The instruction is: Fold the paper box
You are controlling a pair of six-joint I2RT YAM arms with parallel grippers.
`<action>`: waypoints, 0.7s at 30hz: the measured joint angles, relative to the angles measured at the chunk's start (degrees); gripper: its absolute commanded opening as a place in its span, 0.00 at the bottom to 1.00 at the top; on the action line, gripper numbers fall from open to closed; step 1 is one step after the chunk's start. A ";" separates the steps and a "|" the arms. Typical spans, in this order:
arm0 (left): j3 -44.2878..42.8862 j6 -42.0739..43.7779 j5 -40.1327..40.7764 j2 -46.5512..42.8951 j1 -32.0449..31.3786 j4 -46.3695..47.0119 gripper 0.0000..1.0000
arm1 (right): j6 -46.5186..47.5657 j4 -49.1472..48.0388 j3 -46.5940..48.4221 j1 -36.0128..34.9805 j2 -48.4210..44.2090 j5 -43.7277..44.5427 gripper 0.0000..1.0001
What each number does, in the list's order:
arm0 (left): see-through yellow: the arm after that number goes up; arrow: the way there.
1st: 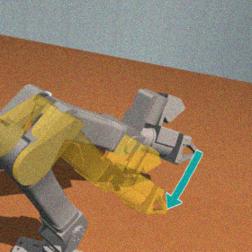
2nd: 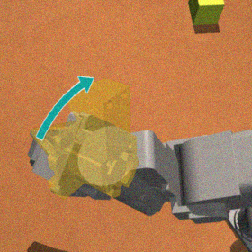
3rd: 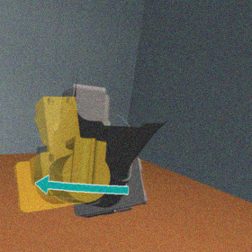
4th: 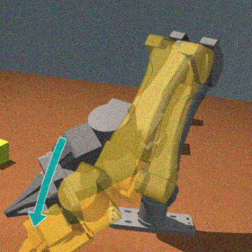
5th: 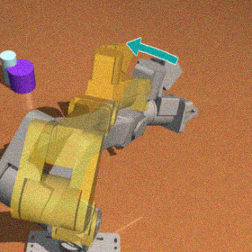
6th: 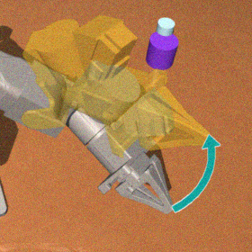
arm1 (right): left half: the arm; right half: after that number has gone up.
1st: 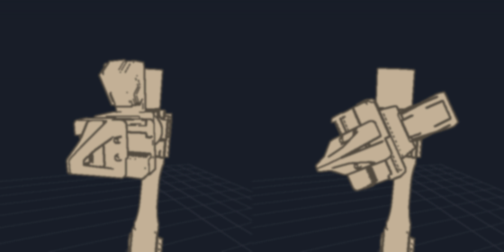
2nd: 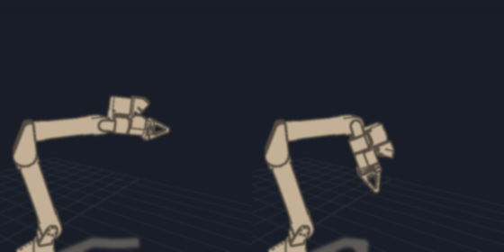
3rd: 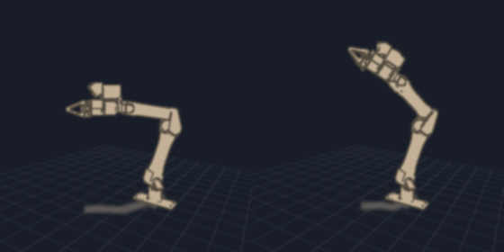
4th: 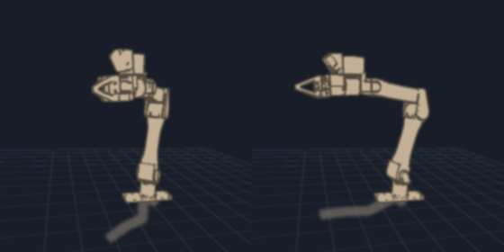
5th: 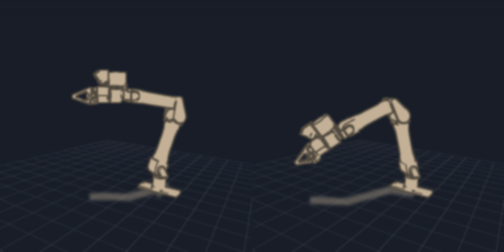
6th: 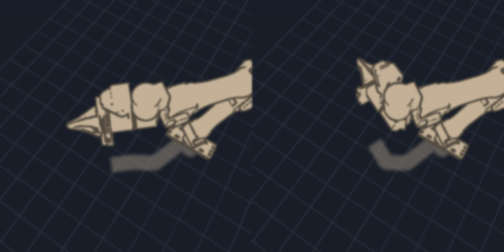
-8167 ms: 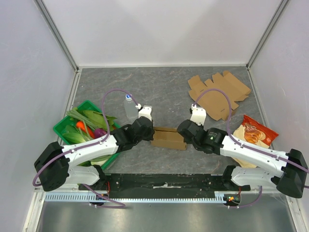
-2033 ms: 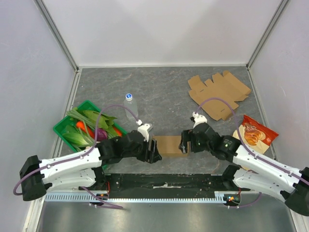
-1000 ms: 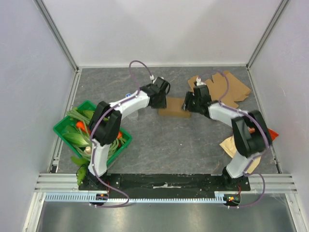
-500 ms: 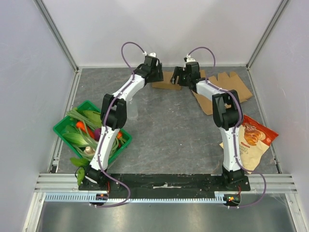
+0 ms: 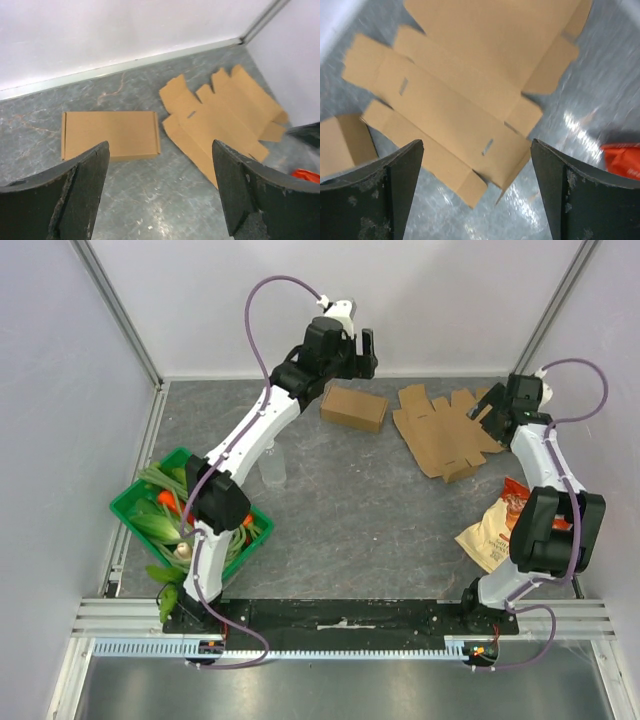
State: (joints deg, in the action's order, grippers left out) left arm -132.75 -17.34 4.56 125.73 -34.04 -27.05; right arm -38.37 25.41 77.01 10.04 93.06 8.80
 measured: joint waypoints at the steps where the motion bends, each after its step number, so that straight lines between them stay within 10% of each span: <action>1: 0.39 -0.04 -0.22 -1.29 -0.22 0.11 0.87 | -0.63 -0.02 -1.31 0.07 0.02 -1.25 0.91; 9: 23.12 -2.54 -7.58 -15.17 -0.72 4.04 0.81 | -6.10 -3.26 -12.09 0.52 8.87 -10.86 0.73; 17: 37.48 -2.75 -7.82 -23.74 -9.99 3.39 0.79 | -9.35 -8.57 -14.49 0.46 9.99 -12.61 0.13; 21: 43.01 -2.75 -8.13 -31.36 -15.26 4.00 0.79 | -10.16 -7.17 -16.26 0.61 6.27 -12.35 0.00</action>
State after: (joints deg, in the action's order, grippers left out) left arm -89.73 -20.10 -3.57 94.37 -49.30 -23.05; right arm -48.53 18.24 60.75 10.66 99.33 -3.55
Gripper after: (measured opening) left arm 0.787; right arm 0.063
